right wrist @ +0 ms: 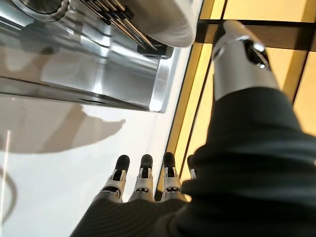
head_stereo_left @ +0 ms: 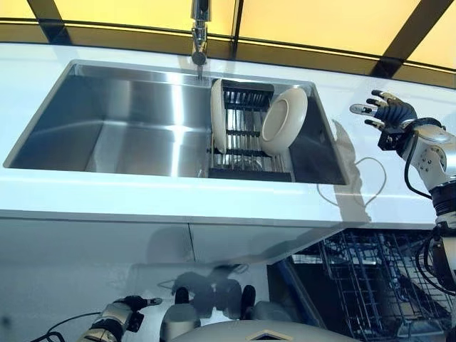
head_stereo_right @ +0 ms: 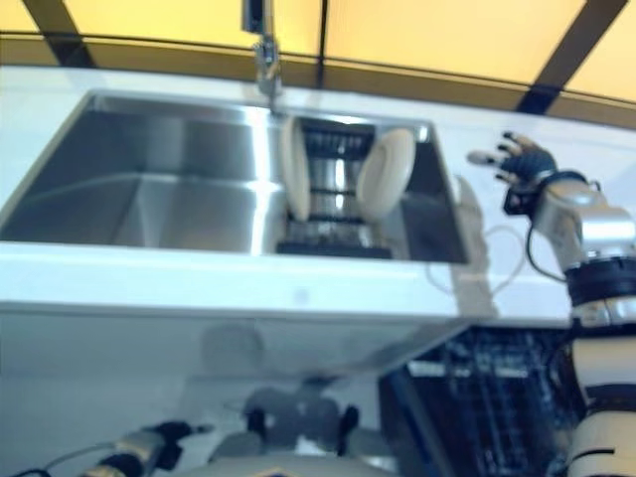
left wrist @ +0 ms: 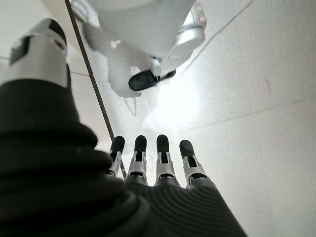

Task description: Take plates into dishwasher

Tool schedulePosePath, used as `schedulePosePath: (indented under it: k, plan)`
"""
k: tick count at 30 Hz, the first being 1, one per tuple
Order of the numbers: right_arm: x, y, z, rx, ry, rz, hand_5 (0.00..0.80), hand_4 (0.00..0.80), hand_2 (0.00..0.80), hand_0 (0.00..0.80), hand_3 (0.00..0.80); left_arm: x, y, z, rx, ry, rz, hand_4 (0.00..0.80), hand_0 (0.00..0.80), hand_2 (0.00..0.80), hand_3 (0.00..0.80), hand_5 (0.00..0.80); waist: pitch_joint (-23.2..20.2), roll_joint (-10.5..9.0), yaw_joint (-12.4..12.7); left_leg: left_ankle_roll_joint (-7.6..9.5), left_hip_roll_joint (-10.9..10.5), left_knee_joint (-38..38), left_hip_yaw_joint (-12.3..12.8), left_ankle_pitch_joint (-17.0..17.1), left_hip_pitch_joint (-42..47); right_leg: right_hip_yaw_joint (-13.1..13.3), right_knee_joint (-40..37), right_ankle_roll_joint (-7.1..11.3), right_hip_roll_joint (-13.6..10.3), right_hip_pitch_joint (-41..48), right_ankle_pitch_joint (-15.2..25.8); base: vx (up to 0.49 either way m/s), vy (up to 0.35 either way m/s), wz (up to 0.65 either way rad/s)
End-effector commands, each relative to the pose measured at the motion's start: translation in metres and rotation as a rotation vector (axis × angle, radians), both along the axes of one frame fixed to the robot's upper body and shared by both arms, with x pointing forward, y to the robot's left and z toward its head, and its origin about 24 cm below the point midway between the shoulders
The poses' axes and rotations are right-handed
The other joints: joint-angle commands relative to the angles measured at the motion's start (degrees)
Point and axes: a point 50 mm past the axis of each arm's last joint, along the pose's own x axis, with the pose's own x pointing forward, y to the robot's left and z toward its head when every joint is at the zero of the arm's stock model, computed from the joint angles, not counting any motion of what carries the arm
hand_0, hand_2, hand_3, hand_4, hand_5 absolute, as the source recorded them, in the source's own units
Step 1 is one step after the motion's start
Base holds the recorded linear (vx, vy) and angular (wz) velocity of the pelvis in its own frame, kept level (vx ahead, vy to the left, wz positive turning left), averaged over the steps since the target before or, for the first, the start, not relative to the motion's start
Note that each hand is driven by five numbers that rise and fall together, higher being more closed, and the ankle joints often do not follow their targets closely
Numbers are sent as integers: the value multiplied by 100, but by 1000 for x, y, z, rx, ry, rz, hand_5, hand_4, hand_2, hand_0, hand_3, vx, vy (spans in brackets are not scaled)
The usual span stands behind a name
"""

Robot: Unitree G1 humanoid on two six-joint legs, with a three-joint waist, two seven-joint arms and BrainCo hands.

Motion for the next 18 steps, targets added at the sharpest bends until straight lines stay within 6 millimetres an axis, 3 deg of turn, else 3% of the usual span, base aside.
schedulePosePath:
  k: [1, 18]
  plan:
    - [11, 1, 39, 17, -98, -1, 0, 0, 0, 0, 0, 4, 5, 2, 15, -5, 0, 0, 0, 0, 0, 0, -315, 7, 255, 283, -309, 177, 176, -457, 39, -168, 430, 502, -348, 1, -314, 44, -12, -6]
    - [18, 35, 8, 175, -31, 154, 0, 0, 0, 0, 0, -13, 0, -4, -2, 17, -3, 0, 0, 0, 0, 0, -271, 128, 314, 177, -215, 106, 198, -396, 28, -224, 318, 448, -313, 114, -418, 6, -3, 1]
